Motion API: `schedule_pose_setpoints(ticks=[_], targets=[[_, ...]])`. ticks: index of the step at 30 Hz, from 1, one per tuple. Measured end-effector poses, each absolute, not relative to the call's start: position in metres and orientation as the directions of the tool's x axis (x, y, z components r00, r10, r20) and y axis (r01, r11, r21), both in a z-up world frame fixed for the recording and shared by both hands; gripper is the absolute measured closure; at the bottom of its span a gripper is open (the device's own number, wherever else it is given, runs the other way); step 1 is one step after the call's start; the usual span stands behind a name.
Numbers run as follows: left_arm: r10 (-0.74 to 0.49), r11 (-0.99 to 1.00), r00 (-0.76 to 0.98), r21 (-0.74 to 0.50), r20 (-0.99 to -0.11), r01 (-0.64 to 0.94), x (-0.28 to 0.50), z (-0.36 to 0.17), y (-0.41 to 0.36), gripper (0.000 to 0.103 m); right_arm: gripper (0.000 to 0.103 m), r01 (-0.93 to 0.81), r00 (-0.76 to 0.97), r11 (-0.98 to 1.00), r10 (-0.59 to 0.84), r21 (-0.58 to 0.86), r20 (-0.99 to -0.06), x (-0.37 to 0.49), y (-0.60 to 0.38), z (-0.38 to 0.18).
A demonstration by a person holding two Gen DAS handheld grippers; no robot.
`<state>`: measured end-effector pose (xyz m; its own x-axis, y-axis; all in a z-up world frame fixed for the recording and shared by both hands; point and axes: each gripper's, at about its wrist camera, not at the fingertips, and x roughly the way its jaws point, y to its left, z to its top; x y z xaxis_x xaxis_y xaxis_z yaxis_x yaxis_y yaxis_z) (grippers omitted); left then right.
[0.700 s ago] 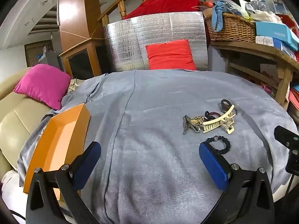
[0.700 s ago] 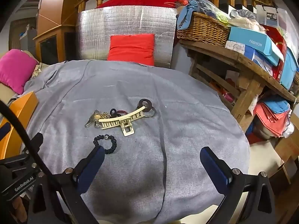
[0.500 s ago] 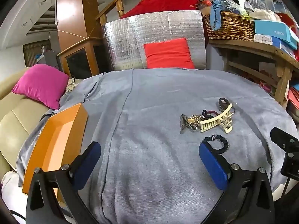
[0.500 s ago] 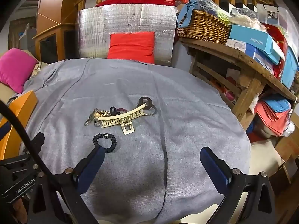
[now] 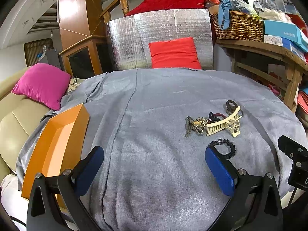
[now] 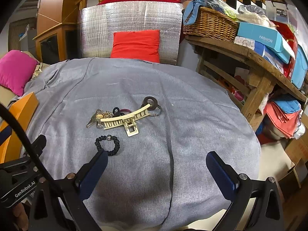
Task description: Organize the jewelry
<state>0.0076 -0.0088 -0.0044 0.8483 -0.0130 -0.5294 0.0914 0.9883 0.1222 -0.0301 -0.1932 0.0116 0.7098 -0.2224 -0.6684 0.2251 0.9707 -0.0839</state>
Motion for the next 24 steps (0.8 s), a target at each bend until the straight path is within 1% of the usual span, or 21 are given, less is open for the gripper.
schedule_pose_setpoints(ticks=[17, 24], targets=[[-0.010, 0.987, 0.841, 0.127, -0.541, 0.093, 0.0088, -0.0067, -0.0091, 0.000, 0.000, 0.219, 0.704, 0.973, -0.210, -0.074, -0.679, -0.0276, -0.1927, 0.0077], [-0.013, 0.988, 0.850, 0.123, -0.527, 0.092, 0.0097, -0.0074, -0.0086, 0.000, 0.000, 0.217, 0.702, 0.973, -0.209, -0.075, -0.681, -0.0270, -0.1925, 0.0070]])
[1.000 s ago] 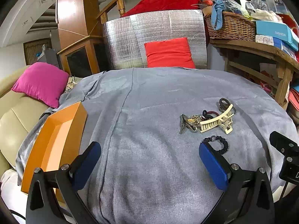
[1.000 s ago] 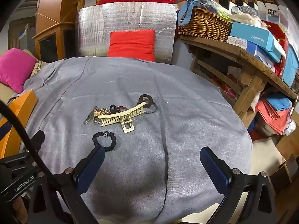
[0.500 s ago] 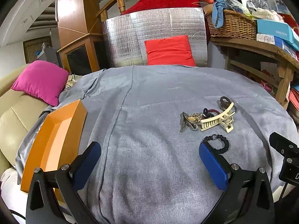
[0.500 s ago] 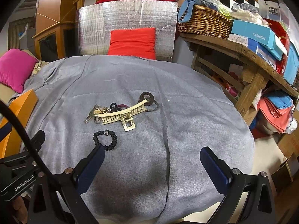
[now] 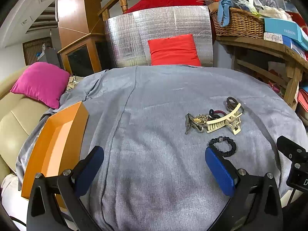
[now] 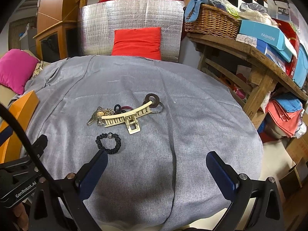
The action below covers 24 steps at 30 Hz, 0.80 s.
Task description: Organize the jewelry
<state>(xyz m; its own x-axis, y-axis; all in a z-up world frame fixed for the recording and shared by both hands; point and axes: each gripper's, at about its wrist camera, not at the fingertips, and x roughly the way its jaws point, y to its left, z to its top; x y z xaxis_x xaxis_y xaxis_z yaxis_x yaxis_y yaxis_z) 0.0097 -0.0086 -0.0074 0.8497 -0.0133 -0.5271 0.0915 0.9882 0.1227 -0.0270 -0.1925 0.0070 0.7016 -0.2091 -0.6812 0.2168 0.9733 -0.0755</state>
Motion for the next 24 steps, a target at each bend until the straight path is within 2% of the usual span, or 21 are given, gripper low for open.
schedule_pose_setpoints(ticks=[11, 17, 20, 24], targets=[[-0.033, 0.988, 0.822, 0.106, -0.569, 0.113, 0.021, -0.006, -0.010, 0.000, 0.000, 0.215, 0.702, 0.973, -0.214, -0.084, -0.680, -0.025, -0.193, 0.008], [-0.045, 0.996, 0.828, 0.040, -0.558, 0.081, 0.059, 0.023, -0.006, 0.000, 0.000, 0.201, 0.714, 0.978, -0.181, -0.050, -0.676, -0.009, -0.206, 0.018], [-0.018, 0.997, 0.833, 0.056, -0.553, 0.058, 0.082, 0.033, -0.011, 0.000, 0.000, 0.169, 0.735, 0.986, -0.119, 0.010, -0.668, 0.007, -0.219, 0.028], [-0.032, 0.998, 0.820, 0.021, -0.571, 0.053, 0.109, 0.030, -0.012, 0.000, 0.000, 0.085, 0.708, 0.970, 0.102, 0.228, -0.699, 0.047, -0.248, 0.025]])
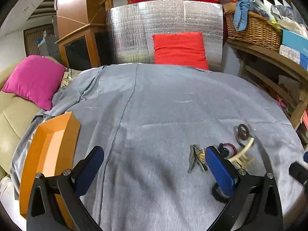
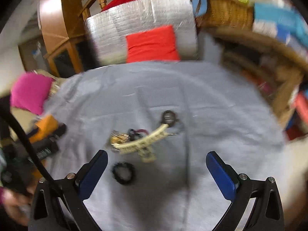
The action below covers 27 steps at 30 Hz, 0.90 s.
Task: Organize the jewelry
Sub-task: 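Reach the right tool to the cream hair claw clip and grasp it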
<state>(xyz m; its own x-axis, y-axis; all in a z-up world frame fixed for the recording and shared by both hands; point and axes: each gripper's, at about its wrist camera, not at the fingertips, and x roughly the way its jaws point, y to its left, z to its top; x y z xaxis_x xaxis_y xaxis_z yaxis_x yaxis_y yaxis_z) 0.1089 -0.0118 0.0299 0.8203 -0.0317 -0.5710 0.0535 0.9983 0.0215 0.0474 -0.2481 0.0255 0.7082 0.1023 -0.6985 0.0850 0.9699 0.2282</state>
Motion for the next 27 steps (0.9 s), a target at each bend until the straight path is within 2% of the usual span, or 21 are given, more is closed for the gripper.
schedule_pose_setpoints(ticks=[4, 6, 8, 10, 14, 19, 25, 27], targets=[[-0.045, 0.999, 0.797, -0.007, -0.603, 0.051, 0.128, 0.010, -0.006, 0.000, 0.003, 0.105, 0.634, 0.886, 0.290, 0.451, -0.717, 0.093, -0.274, 0.000], [-0.045, 0.999, 0.767, -0.006, -0.640, 0.053, 0.136, -0.005, -0.005, 0.000, 0.015, 0.137, 0.595, 0.836, 0.359, 0.531, -0.719, 0.114, -0.282, -0.019], [-0.030, 0.998, 0.739, 0.021, -0.673, 0.059, 0.143, -0.013, -0.009, 0.000, 0.020, 0.162, 0.573, 0.799, 0.401, 0.579, -0.715, 0.124, -0.285, -0.036], [-0.021, 0.996, 0.761, 0.049, -0.648, 0.069, 0.145, -0.010, -0.012, 0.000, 0.023, 0.186, 0.556, 0.767, 0.434, 0.615, -0.709, 0.134, -0.287, -0.053], [-0.052, 0.992, 0.777, 0.054, -0.628, 0.110, 0.144, -0.005, -0.016, 0.000, 0.023, 0.239, 0.540, 0.706, 0.473, 0.666, -0.696, 0.146, -0.290, -0.070], [-0.095, 0.984, 0.740, 0.049, -0.665, 0.171, 0.146, -0.008, -0.024, 0.000, 0.024, 0.241, 0.513, 0.704, 0.491, 0.668, -0.704, 0.161, -0.276, -0.079], [-0.112, 0.980, 0.714, 0.044, -0.691, 0.197, 0.143, -0.013, -0.023, 0.000, 0.037, 0.283, 0.509, 0.689, 0.482, 0.668, -0.713, 0.177, -0.281, -0.093], [-0.115, 0.978, 0.711, 0.047, -0.694, 0.204, 0.142, -0.013, -0.022, 0.000, 0.052, 0.309, 0.515, 0.672, 0.477, 0.673, -0.712, 0.179, -0.286, -0.098]])
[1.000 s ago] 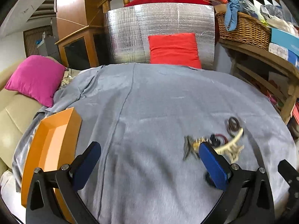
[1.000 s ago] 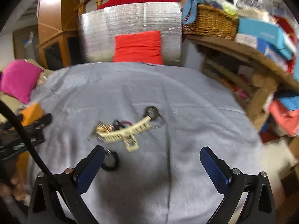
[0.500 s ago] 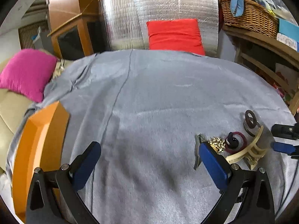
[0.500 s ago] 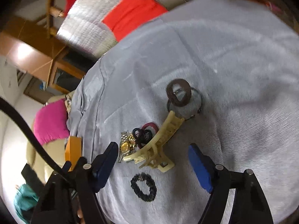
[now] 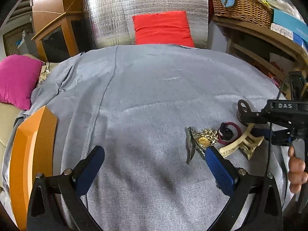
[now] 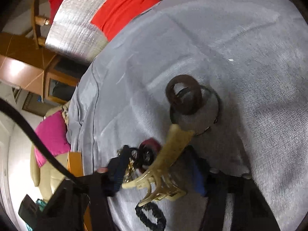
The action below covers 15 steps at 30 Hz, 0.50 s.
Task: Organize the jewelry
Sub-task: 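Reach the right tool to the cream hair claw clip and grasp it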
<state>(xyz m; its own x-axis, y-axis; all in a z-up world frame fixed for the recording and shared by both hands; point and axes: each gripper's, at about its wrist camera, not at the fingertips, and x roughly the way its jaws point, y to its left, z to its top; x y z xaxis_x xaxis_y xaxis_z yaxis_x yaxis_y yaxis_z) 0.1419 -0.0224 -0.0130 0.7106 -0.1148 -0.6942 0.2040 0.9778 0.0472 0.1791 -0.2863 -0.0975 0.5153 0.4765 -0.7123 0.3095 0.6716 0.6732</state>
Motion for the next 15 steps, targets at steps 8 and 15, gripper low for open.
schedule_pose_setpoints(ticks=[8, 15], targets=[[-0.184, 0.960, 0.663, 0.013, -0.726, 0.280, 0.140, -0.017, -0.026, 0.023, 0.075, 0.301, 0.536, 0.666, 0.474, 0.683, -0.699, 0.177, -0.290, -0.093], [-0.214, 0.946, 0.648, 0.011, -0.731, 0.325, 0.135, -0.020, -0.035, 0.025, 0.081, 0.256, 0.593, 0.644, 0.484, 0.721, -0.643, 0.160, -0.302, -0.071]])
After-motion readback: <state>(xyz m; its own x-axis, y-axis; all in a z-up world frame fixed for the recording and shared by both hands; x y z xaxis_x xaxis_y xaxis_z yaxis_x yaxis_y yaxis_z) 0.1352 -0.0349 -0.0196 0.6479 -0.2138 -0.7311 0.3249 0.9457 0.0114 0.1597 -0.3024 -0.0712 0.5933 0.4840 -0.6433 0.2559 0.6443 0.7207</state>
